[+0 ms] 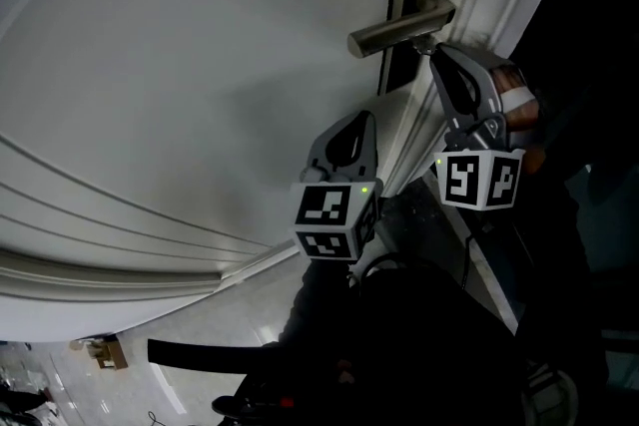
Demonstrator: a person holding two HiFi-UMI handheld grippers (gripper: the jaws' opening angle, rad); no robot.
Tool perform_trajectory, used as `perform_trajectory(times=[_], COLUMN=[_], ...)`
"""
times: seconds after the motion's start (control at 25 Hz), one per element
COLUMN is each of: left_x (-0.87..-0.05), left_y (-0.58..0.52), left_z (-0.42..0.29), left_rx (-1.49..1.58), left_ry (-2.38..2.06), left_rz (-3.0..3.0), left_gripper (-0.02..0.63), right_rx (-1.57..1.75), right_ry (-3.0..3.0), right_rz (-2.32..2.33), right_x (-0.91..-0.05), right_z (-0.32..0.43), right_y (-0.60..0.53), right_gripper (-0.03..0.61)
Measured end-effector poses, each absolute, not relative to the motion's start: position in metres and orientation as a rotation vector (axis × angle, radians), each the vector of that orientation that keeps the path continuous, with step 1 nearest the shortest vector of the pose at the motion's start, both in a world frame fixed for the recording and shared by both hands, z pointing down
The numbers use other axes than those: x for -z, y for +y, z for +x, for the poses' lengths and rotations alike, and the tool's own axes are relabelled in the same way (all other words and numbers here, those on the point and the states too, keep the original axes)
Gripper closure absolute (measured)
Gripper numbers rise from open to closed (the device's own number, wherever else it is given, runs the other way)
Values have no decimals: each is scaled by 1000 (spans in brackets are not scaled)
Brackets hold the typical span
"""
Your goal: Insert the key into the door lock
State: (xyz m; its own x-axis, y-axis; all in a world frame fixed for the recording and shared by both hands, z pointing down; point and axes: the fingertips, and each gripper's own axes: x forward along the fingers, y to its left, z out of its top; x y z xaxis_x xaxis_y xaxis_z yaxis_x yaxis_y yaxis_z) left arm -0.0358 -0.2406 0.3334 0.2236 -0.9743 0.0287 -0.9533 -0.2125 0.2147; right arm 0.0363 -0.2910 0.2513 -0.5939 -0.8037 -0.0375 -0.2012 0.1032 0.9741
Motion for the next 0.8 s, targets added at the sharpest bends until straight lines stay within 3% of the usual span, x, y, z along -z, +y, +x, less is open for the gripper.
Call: perform_trajectory(times=[0.2,0.44,0.64,0.8], left_x=[-320,-307,-312,-319], left_y=[-236,-233,-237,-240], left_z=[-37,-20,-10,-5], left_rx=[195,156,86,51], left_ry=[-1862,-1868,-1908,-1916], left_rz=[2310,2384,2409,2388], left_gripper=[612,612,612,612], right_rx=[1312,644,251,178], right_ry=[-2358,-2859,-2985,-2958], right_rz=[1216,1466,1478,1444], right_x=[-226,-223,-248,-264], right_z=[62,91,100,100], right_y=[-260,-248,-251,-251], right_gripper=[574,577,578,578])
